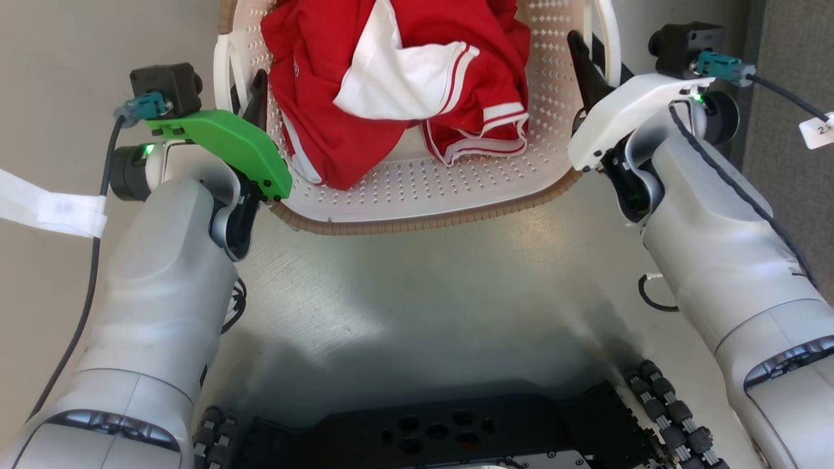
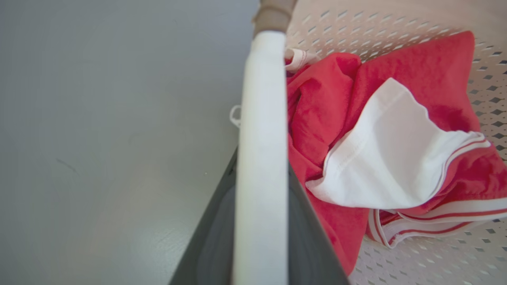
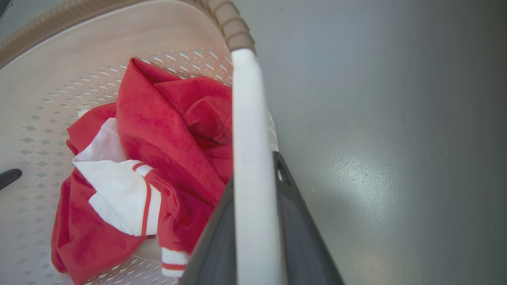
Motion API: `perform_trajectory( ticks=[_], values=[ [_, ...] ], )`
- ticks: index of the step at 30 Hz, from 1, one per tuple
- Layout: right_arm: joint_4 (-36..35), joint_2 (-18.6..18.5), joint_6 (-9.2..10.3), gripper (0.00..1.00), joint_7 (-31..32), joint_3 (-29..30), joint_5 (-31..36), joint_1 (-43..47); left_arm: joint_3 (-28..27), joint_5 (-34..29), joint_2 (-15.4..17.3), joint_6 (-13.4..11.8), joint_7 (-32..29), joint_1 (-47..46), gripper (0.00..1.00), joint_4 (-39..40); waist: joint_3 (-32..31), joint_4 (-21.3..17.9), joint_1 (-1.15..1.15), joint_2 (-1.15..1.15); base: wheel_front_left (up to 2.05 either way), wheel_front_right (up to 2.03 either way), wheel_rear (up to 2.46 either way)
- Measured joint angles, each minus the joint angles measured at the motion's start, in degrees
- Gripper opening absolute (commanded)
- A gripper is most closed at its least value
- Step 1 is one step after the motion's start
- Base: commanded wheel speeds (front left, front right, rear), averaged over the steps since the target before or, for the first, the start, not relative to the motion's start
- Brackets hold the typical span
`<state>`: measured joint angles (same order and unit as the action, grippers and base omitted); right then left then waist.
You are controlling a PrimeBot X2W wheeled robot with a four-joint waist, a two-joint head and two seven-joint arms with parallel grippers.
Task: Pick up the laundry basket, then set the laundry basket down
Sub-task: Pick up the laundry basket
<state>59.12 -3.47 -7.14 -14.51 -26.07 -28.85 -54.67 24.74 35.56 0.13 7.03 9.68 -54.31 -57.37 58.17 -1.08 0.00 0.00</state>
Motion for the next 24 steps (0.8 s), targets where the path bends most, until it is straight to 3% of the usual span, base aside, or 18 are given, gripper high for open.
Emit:
perform_trajectory(
  ticks=[11,24],
  values=[
    [1.98,0.23,0.00,0.00,0.00,-2.32,-2.58,0.81,2.94,0.59,0.00,0.01,1.22,0.04,0.00,-3.10,-3.98,-0.37,0.00,0.00,0.00,0.00,0.00],
    [3.70,0.38,0.00,0.00,1.40,-6.20,-6.60,4.11,6.05,3.49,0.04,0.09,0.37,2.64,0.00,-5.53,-12.97,-1.36,0.00,0.00,0.00,0.00,0.00]
  ],
)
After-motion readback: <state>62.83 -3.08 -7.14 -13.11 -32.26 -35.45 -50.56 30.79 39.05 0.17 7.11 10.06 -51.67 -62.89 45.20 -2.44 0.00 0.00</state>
